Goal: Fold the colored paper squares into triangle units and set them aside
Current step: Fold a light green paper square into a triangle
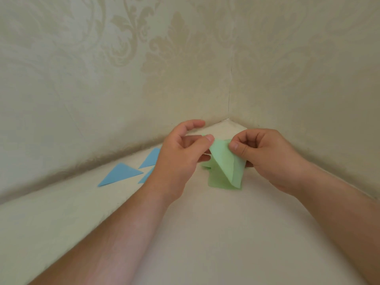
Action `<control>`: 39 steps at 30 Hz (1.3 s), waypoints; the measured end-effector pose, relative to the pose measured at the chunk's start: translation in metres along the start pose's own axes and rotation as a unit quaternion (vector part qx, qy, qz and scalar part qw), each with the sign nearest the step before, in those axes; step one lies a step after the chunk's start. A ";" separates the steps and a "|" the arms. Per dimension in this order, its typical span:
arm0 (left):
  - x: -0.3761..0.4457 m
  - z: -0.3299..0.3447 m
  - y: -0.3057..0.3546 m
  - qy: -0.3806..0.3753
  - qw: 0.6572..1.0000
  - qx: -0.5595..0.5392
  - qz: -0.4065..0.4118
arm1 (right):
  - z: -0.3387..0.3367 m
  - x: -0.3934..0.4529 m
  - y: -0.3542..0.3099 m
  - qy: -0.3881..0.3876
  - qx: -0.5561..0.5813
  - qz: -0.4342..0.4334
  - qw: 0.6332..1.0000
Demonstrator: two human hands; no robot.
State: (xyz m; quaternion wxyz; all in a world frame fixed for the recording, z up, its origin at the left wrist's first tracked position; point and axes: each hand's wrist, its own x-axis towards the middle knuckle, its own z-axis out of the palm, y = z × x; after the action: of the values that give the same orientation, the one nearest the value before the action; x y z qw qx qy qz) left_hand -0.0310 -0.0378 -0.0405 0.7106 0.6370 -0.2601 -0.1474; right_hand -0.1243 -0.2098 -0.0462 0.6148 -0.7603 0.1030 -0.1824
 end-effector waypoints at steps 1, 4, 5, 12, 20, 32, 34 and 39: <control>0.000 0.001 -0.003 -0.027 0.999 0.004 -0.022 | 0.001 -0.001 -0.001 0.001 0.014 -0.003 1.000; -0.001 0.004 -0.010 -0.088 0.993 0.057 -0.058 | 0.005 -0.003 -0.004 0.004 0.027 -0.019 0.999; -0.001 0.005 -0.011 -0.088 0.992 0.063 -0.061 | 0.005 -0.003 -0.004 0.009 0.019 -0.028 0.999; 0.000 0.003 -0.009 -0.072 0.992 0.062 -0.088 | 0.000 -0.003 -0.007 0.041 -0.038 -0.063 0.996; -0.001 0.003 -0.005 -0.103 0.989 0.040 -0.097 | -0.005 -0.002 -0.010 0.060 -0.053 -0.066 0.995; 0.001 0.002 -0.006 -0.037 0.995 0.026 -0.089 | -0.005 0.001 -0.006 0.059 -0.043 -0.050 0.996; 0.001 0.002 -0.006 -0.048 0.993 0.021 -0.102 | -0.006 0.002 -0.005 0.056 -0.043 -0.044 0.997; 0.002 0.002 -0.007 -0.017 0.995 0.016 -0.097 | -0.006 0.002 -0.001 0.040 -0.039 -0.033 0.998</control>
State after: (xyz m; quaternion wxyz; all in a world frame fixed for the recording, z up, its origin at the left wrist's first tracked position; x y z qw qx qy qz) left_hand -0.0298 -0.0413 -0.0473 0.6783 0.6677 -0.2115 -0.2220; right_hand -0.1252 -0.2159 -0.0439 0.5738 -0.7786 0.1096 -0.2291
